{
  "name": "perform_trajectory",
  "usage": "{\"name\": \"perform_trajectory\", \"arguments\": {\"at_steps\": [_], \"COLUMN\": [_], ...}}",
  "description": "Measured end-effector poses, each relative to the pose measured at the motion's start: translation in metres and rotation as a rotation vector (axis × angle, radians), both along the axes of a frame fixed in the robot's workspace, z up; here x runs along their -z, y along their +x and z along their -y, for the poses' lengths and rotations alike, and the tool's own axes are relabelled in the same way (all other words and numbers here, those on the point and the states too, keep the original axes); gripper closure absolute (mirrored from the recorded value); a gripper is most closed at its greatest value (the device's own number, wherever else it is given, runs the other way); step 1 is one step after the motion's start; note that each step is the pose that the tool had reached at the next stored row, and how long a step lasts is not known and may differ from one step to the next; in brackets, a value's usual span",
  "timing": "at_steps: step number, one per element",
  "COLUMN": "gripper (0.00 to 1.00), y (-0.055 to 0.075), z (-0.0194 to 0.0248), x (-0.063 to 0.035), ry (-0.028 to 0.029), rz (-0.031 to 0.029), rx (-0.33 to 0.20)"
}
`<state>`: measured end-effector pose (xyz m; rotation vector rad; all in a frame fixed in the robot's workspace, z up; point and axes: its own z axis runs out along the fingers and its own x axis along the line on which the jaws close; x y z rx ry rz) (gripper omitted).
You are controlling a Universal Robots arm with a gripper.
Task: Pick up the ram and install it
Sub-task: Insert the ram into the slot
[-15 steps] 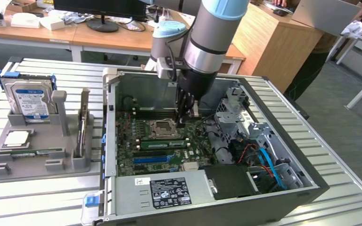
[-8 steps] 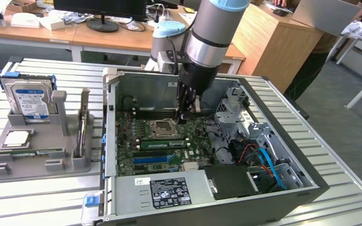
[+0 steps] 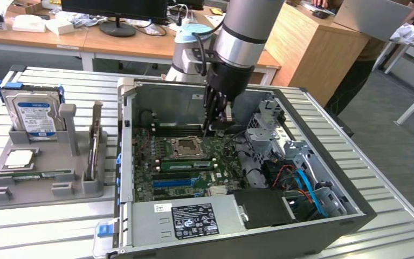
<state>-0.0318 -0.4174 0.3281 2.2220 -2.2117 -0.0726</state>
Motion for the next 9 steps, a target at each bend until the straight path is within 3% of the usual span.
{"name": "perform_trajectory", "arguments": {"at_steps": [9], "gripper": [0.75], "y": [0.0], "z": [0.0], "x": [-0.0165], "ry": [0.0001], "rz": [0.0], "rx": [0.0]}}
